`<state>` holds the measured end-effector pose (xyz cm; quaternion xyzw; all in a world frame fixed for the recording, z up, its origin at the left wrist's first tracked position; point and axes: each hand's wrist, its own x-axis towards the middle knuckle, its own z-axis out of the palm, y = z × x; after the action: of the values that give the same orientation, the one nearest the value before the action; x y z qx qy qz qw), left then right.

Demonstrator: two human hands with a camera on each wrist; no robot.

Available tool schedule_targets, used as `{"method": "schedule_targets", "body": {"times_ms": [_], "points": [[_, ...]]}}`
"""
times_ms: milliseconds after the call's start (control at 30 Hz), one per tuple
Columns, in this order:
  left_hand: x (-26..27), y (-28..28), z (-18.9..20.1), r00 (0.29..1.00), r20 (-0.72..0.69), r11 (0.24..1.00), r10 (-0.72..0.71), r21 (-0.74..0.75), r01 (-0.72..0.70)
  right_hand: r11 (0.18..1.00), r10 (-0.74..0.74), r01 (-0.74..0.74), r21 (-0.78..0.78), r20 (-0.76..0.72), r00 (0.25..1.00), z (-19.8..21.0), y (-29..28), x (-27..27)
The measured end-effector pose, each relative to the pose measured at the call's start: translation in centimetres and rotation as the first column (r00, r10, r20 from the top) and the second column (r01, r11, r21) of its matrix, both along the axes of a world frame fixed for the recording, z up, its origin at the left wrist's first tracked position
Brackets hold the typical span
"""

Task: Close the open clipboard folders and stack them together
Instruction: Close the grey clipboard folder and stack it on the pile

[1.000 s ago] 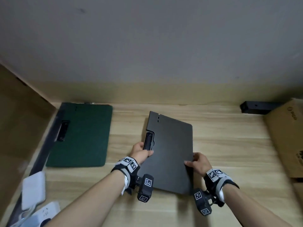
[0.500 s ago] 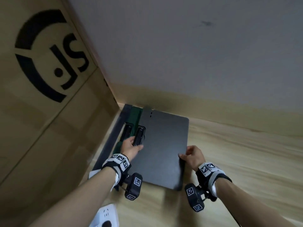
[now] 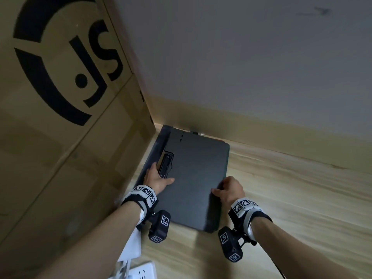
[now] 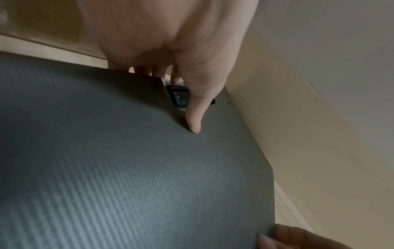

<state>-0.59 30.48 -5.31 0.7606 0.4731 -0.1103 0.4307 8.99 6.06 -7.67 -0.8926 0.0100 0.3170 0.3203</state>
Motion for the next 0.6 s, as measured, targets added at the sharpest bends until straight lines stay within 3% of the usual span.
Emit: {"method": "schedule_targets", "body": {"times_ms": [133,300,433,600], "points": [[0.8,-0.1,-0.7,0.999,-0.046,0.998,0.017,-0.057,-0.020,0.996,0.049,-0.042,-0.075,0.100,0.994,0.7,-0.4,-0.8],[1.6,-1.8,0.2,0.990,-0.143,0.998,-0.014,-0.058,0.006,0.998,-0.055,0.055,0.019,-0.020,0.998,0.5,-2.9,-1.5],[1.7,-5.8,0.4,0.980,-0.191,0.998,-0.054,-0.043,0.047,0.996,-0.084,0.081,-0.042,-0.060,0.995,1.0,-6.9,-1.3],[2.4,-11.4,0.9,0.948,-0.248,0.979,-0.199,-0.008,0.203,0.988,-0.136,0.128,-0.087,-0.098,0.986,1.5,-13.0,-0.5]]}}
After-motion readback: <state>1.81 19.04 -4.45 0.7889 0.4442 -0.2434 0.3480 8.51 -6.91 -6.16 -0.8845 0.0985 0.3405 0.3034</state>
